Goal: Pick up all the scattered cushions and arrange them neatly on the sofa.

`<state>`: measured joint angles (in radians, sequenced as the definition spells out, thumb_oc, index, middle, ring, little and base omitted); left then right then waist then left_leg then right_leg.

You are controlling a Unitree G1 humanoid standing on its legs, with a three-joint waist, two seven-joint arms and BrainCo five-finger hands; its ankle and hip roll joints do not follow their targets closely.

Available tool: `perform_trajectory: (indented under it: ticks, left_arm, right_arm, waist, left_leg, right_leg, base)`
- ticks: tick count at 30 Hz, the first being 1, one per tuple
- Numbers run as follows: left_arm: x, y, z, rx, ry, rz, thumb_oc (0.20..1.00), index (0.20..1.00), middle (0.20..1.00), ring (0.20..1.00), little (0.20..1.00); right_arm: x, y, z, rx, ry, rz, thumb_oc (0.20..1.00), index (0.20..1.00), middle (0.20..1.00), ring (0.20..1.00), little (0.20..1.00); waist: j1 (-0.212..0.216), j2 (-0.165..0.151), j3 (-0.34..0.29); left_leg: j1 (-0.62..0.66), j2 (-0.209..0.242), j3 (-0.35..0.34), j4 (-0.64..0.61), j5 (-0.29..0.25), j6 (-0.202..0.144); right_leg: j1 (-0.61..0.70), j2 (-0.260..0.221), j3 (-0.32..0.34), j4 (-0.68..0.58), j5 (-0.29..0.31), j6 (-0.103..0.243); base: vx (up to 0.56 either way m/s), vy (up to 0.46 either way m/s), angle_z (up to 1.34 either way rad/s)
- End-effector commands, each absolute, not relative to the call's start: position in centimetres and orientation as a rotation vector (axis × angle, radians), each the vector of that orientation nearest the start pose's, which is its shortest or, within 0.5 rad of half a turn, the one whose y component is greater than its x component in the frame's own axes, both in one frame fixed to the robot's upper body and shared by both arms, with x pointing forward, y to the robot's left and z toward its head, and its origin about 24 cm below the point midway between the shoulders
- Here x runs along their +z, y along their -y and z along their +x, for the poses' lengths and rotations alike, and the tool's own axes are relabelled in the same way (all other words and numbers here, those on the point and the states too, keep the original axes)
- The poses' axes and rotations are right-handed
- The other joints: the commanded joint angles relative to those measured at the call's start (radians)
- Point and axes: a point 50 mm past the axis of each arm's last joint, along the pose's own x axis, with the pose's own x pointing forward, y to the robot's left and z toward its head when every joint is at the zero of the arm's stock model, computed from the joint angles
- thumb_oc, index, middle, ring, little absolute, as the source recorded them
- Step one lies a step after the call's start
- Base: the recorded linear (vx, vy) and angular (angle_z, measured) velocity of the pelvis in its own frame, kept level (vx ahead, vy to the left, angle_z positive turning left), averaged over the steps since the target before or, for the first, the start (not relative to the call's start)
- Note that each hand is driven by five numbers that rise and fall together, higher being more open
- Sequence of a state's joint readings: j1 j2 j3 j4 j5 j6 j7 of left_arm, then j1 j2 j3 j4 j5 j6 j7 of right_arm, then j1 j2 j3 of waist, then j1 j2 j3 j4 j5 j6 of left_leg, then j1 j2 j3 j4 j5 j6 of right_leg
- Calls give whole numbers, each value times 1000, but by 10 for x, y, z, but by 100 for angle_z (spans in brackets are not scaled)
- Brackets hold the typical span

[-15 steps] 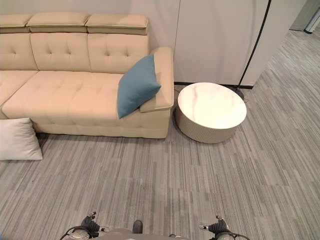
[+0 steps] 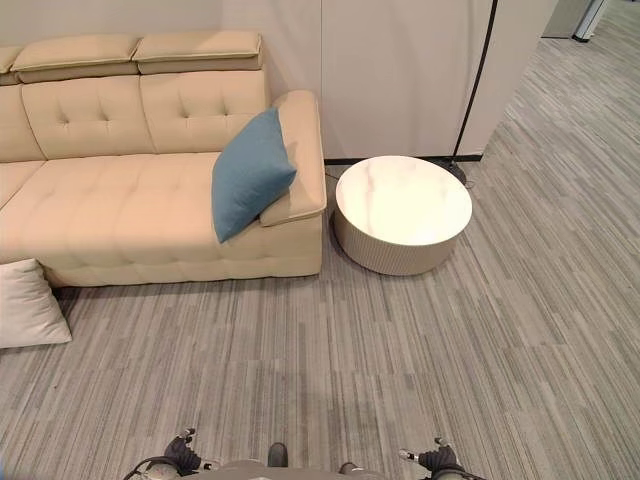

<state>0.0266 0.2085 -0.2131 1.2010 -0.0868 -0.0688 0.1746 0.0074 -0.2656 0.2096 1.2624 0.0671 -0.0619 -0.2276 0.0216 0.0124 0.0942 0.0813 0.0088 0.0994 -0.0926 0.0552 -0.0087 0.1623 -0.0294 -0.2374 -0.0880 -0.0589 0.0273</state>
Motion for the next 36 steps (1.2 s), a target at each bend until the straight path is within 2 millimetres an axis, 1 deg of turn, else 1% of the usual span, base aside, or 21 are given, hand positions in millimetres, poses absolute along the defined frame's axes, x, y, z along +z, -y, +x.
perform_trajectory:
  ticks: [1,4,5,8,11,12,14,16,17,18,20,22,23,24,25,27,28,31,34,35,36]
  left_arm:
    - [-159,-221,108,123,-1124,383,1000,1000,1000,1000,1000]
    - [-159,-224,106,139,-1132,379,1000,1000,1000,1000,1000]
    - [-159,-226,105,150,-1134,372,1000,1000,1000,1000,1000]
    - [-158,-229,105,163,-1135,369,1000,1000,1000,1000,1000]
    - [-158,-233,102,183,-1147,364,1000,1000,1000,1000,1000]
    - [-158,-236,101,194,-1147,362,1000,1000,1000,1000,1000]
    - [-156,-240,104,212,-1135,359,1000,1000,1000,1000,1000]
    - [-155,-240,107,211,-1126,362,1000,1000,1000,1000,1000]
    - [-154,-239,111,206,-1113,367,1000,1000,1000,1000,1000]
    - [-154,-239,111,206,-1113,367,1000,1000,1000,1000,1000]
    - [-153,-236,118,194,-1095,366,1000,1000,1000,1000,1000]
    - [-153,-234,120,189,-1093,368,1000,1000,1000,1000,1000]
    - [-153,-233,120,186,-1090,362,1000,1000,1000,1000,1000]
    - [-153,-229,123,177,-1081,355,1000,1000,1000,1000,1000]
    - [-153,-228,124,173,-1079,350,1000,1000,1000,1000,1000]
    - [-152,-224,129,166,-1062,342,1000,1000,1000,1000,1000]
    - [-151,-223,133,167,-1048,329,1000,1000,1000,1000,1000]
    - [-151,-224,133,165,-1053,341,1000,1000,1000,1000,1000]
    - [-149,-230,134,171,-1048,361,1000,1000,1000,1000,1000]
    - [-149,-231,134,172,-1046,365,1000,1000,1000,1000,1000]
    - [-149,-231,134,172,-1046,365,1000,1000,1000,1000,1000]
  right_arm:
    - [-152,248,107,-187,-1106,-472,1000,1000,1000,1000,1000]
    - [-150,246,115,-162,-1081,-492,1000,1000,1000,1000,1000]
    - [-148,245,123,-141,-1057,-513,1000,1000,1000,1000,1000]
    - [-144,243,136,-122,-1019,-530,1000,1000,1000,1000,1000]
    - [-142,240,144,-101,-997,-541,1000,1000,1000,1000,1000]
    - [-139,239,149,-92,-978,-551,1000,1000,1000,1000,1000]
    - [-137,238,155,-81,-955,-557,1000,1000,1000,1000,1000]
    - [-136,239,156,-86,-950,-553,1000,1000,1000,1000,1000]
    - [-136,239,157,-88,-948,-549,1000,1000,1000,1000,1000]
    - [-136,239,157,-88,-948,-550,1000,1000,1000,1000,1000]
    - [-134,244,156,-101,-949,-554,1000,1000,1000,1000,1000]
    - [-135,244,154,-106,-952,-546,1000,1000,1000,1000,1000]
    - [-136,245,152,-117,-953,-539,1000,1000,1000,1000,1000]
    - [-135,246,152,-129,-944,-523,1000,1000,1000,1000,1000]
    - [-135,247,152,-135,-945,-518,1000,1000,1000,1000,1000]
    - [-133,250,154,-150,-932,-512,1000,1000,1000,1000,1000]
    - [-133,251,154,-161,-932,-504,1000,1000,1000,1000,1000]
    - [-135,250,150,-161,-946,-501,1000,1000,1000,1000,1000]
    - [-137,249,146,-161,-966,-503,1000,1000,1000,1000,1000]
    - [-138,248,144,-162,-970,-496,1000,1000,1000,1000,1000]
    - [-138,248,144,-162,-971,-496,1000,1000,1000,1000,1000]
  waist:
    - [24,-44,30]
    - [38,-52,37]
    - [55,-57,47]
    - [74,-58,61]
    - [85,-54,85]
    - [83,-48,99]
    - [85,-38,108]
    - [77,-40,105]
    - [69,-49,103]
    - [67,-48,105]
    - [45,-61,106]
    - [40,-69,99]
    - [41,-73,93]
    - [39,-82,86]
    - [38,-86,86]
    - [42,-99,102]
    - [43,-102,115]
    - [47,-112,118]
    - [54,-120,119]
    - [58,-123,115]
    - [59,-123,115]
  left_leg:
    - [53,1,-29,5,-109,-29]
    - [50,-6,-37,9,-111,-17]
    - [32,-16,-44,24,-116,-5]
    - [9,-30,-56,41,-122,13]
    - [8,-44,-81,49,-127,40]
    - [10,-50,-96,50,-123,54]
    - [24,-52,-118,42,-125,62]
    - [42,-59,-141,30,-127,62]
    - [48,-70,-165,23,-130,60]
    - [50,-69,-166,23,-131,60]
    - [66,-83,-231,36,-155,46]
    - [65,-87,-250,61,-172,32]
    - [63,-84,-257,77,-179,20]
    - [46,-69,-251,115,-191,-7]
    - [32,-66,-247,143,-198,-15]
    - [-55,-64,-208,287,-174,-46]
    - [-117,-46,-142,336,-169,-44]
    - [-174,-55,-93,316,-170,-27]
    - [-268,-22,-12,276,-93,-24]
    - [-281,-1,22,277,-78,-25]
    - [-280,-1,22,276,-78,-25]
  right_leg:
    - [-18,-74,-6,1,49,109]
    - [-22,-79,-5,5,60,113]
    - [-45,-91,-6,37,62,120]
    - [-98,-115,-7,114,60,130]
    - [-182,-147,10,277,79,146]
    - [-227,-151,28,374,110,149]
    - [-288,-123,56,465,94,139]
    - [-298,-84,77,433,56,123]
    - [-305,-43,100,365,42,110]
    - [-302,-43,99,363,42,109]
    - [-334,-6,142,250,74,102]
    - [-305,7,145,210,73,88]
    - [-279,3,127,187,74,80]
    - [-233,3,103,142,67,71]
    - [-214,6,95,123,66,68]
    - [-156,-4,72,72,62,54]
    - [-133,-11,54,54,53,45]
    - [-117,-14,37,45,42,41]
    - [-91,-3,24,47,6,36]
    - [-78,0,15,50,-5,34]
    - [-78,0,15,50,-5,34]
  base:
    - [21,36,1]
    - [4,49,-2]
    - [-42,90,-5]
    - [-56,115,-2]
    - [-24,153,-2]
    - [5,154,10]
    - [87,130,28]
    - [158,17,28]
    - [125,-31,38]
    - [179,-93,52]
    - [228,-154,81]
    - [201,-168,100]
    - [218,-255,70]
    - [198,-263,71]
    - [170,-279,125]
    - [65,-133,117]
    - [38,-48,43]
    - [106,-24,31]
    - [172,28,38]
    - [131,29,18]
    - [267,111,-2]
